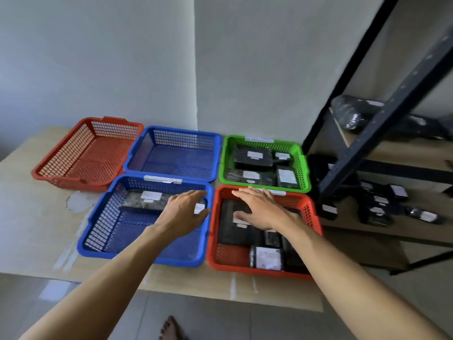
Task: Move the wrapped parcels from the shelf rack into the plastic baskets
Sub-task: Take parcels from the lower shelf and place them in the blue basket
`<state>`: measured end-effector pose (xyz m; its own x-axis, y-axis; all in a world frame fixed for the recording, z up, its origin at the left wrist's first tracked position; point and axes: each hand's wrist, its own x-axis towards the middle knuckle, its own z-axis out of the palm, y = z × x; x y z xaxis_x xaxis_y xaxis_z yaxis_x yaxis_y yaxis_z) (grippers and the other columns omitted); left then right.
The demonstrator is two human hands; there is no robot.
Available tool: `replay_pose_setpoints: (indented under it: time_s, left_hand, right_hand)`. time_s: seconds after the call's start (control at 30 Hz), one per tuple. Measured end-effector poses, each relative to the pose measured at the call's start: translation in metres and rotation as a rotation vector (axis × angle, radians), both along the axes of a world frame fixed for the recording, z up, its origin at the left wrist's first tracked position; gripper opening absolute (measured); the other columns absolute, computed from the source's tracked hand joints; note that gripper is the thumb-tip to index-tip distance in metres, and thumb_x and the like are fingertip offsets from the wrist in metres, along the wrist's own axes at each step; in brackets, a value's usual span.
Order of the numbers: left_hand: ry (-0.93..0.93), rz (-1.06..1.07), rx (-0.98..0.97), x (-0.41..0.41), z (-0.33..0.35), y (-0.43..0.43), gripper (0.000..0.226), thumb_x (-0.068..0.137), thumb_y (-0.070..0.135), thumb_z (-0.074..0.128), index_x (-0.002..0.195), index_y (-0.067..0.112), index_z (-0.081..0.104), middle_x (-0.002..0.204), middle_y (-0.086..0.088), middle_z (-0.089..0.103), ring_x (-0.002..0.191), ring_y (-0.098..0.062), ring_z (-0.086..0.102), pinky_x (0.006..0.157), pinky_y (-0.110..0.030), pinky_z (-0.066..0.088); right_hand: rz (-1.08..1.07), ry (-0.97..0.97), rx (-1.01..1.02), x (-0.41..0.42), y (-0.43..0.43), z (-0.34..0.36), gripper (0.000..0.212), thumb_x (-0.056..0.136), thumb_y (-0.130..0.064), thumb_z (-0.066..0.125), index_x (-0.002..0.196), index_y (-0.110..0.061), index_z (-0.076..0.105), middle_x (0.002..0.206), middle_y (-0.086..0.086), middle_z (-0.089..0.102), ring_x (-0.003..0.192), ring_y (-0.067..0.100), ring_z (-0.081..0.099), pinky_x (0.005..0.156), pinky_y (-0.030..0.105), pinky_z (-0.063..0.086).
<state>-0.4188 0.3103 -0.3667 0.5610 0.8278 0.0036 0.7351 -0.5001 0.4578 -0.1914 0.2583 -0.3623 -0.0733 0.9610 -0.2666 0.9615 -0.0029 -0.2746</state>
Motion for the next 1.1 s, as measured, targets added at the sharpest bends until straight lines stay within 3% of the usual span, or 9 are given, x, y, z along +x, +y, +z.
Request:
replay_pose_setpoints:
  time_s: [0.13, 0.27, 0.37, 0.5, 0.73, 0.87, 0.93, 1.1]
  left_hand:
    - [-0.077, 0.004, 0.080, 0.071, 0.024, -0.045, 0.056, 0.081, 0.050, 0.051, 0.127, 0.017, 0.057, 0.121, -0.004, 0.063, 0.113, -0.028, 0.058, 0.097, -0.043, 0.042]
    - [-0.128, 0.006, 0.142, 0.135, 0.042, -0.086, 0.046, 0.085, 0.043, 0.060, 0.125, 0.021, 0.057, 0.120, 0.000, 0.063, 0.111, -0.027, 0.058, 0.094, -0.041, 0.041]
    - [-0.135, -0.052, 0.172, 0.178, 0.055, -0.106, 0.047, 0.085, 0.042, 0.061, 0.127, 0.020, 0.057, 0.122, -0.002, 0.063, 0.110, -0.029, 0.059, 0.092, -0.041, 0.044]
    - [-0.191, -0.110, 0.178, 0.232, 0.075, -0.118, 0.047, 0.086, 0.037, 0.064, 0.129, 0.021, 0.055, 0.129, 0.003, 0.059, 0.116, -0.022, 0.056, 0.100, -0.042, 0.041]
    - [-0.222, -0.203, 0.170, 0.319, 0.085, -0.113, 0.051, 0.086, 0.049, 0.055, 0.130, 0.023, 0.054, 0.129, 0.003, 0.060, 0.119, -0.018, 0.055, 0.100, -0.045, 0.043]
    - [-0.262, -0.211, 0.144, 0.376, 0.082, -0.105, 0.047, 0.089, 0.041, 0.060, 0.132, 0.022, 0.052, 0.129, 0.002, 0.059, 0.117, -0.019, 0.055, 0.099, -0.035, 0.043]
    - [-0.286, -0.209, 0.124, 0.403, 0.084, -0.101, 0.047, 0.088, 0.039, 0.061, 0.131, 0.021, 0.053, 0.127, 0.002, 0.060, 0.115, -0.018, 0.055, 0.096, -0.031, 0.043]
    - [-0.315, -0.258, 0.109, 0.463, 0.088, -0.087, 0.047, 0.088, 0.037, 0.062, 0.130, 0.017, 0.053, 0.125, -0.001, 0.060, 0.117, -0.021, 0.054, 0.099, -0.039, 0.044]
  right_hand:
    - [-0.012, 0.013, 0.153, 0.059, -0.046, 0.021, 0.060, 0.094, -0.046, 0.054, 0.148, -0.030, 0.035, 0.155, -0.004, 0.033, 0.145, 0.016, 0.022, 0.118, 0.047, 0.010]
    - [-0.052, 0.040, 0.310, 0.116, -0.093, 0.045, 0.052, 0.094, -0.041, 0.055, 0.143, -0.029, 0.043, 0.146, -0.006, 0.046, 0.137, 0.014, 0.036, 0.112, 0.040, 0.018]
    - [-0.093, 0.058, 0.317, 0.158, -0.123, 0.060, 0.050, 0.094, -0.041, 0.056, 0.142, -0.029, 0.044, 0.144, -0.007, 0.047, 0.136, 0.014, 0.037, 0.113, 0.042, 0.020]
    - [-0.153, 0.073, 0.330, 0.214, -0.148, 0.079, 0.050, 0.095, -0.040, 0.055, 0.142, -0.030, 0.044, 0.145, -0.006, 0.047, 0.137, 0.014, 0.037, 0.115, 0.045, 0.020]
    - [-0.291, 0.100, 0.381, 0.296, -0.156, 0.095, 0.048, 0.095, -0.037, 0.057, 0.141, -0.029, 0.044, 0.144, -0.008, 0.048, 0.135, 0.013, 0.041, 0.112, 0.044, 0.030]
    - [-0.358, 0.066, 0.365, 0.341, -0.152, 0.098, 0.047, 0.096, -0.038, 0.056, 0.140, -0.030, 0.045, 0.144, -0.008, 0.048, 0.132, 0.013, 0.044, 0.110, 0.045, 0.033]
    - [-0.385, 0.061, 0.341, 0.368, -0.149, 0.104, 0.045, 0.096, -0.038, 0.056, 0.139, -0.031, 0.046, 0.143, -0.010, 0.048, 0.128, 0.014, 0.048, 0.108, 0.041, 0.035]
    - [-0.495, 0.153, 0.386, 0.438, -0.135, 0.118, 0.044, 0.096, -0.042, 0.055, 0.137, -0.027, 0.050, 0.140, -0.005, 0.052, 0.128, 0.014, 0.048, 0.098, 0.029, 0.039]
